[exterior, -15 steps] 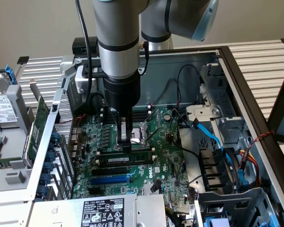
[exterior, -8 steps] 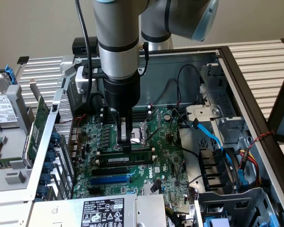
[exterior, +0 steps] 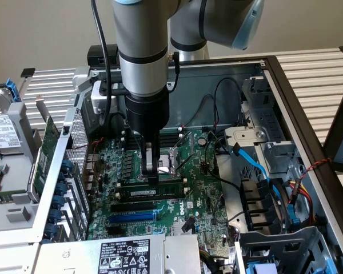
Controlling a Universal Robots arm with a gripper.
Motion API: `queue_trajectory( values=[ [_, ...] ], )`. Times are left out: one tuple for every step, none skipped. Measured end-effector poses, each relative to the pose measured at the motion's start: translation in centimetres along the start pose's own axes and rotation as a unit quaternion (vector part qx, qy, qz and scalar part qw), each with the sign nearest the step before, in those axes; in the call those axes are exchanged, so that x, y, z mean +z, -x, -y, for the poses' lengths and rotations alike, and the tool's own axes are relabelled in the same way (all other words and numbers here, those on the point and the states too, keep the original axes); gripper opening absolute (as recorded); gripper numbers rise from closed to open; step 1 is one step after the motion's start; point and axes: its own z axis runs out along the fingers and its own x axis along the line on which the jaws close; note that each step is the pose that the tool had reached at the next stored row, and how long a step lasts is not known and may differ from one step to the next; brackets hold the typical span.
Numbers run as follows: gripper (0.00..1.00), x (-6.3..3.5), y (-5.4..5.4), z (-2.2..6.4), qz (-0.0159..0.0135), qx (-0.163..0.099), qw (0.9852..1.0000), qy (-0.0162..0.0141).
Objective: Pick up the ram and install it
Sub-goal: 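Press down the ram until it locks into place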
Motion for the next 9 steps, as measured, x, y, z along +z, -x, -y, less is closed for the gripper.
queue_trajectory(
  values=[
    [0.10,0.04,0.00,0.00,-0.0002,0.000,1.0000,0.0001],
    [0.10,0.10,0.00,0.00,-0.0003,0.000,1.0000,0.0001],
    [0.10,0.15,0.00,0.00,-0.0003,0.000,1.0000,0.0001],
    [0.10,0.20,0.00,0.00,-0.0004,0.000,1.0000,0.0001],
    [0.10,0.23,0.00,0.00,-0.0005,0.000,1.0000,0.0002],
    [0.10,0.26,0.00,0.00,-0.0005,0.000,1.0000,0.0002],
    [0.10,0.30,0.00,-0.01,-0.0006,0.000,1.0000,0.0002],
    [0.10,0.34,0.00,0.00,-0.0006,0.000,1.0000,0.0002],
    [0.10,0.35,0.00,-0.01,-0.0006,0.000,1.0000,0.0002]
  ],
)
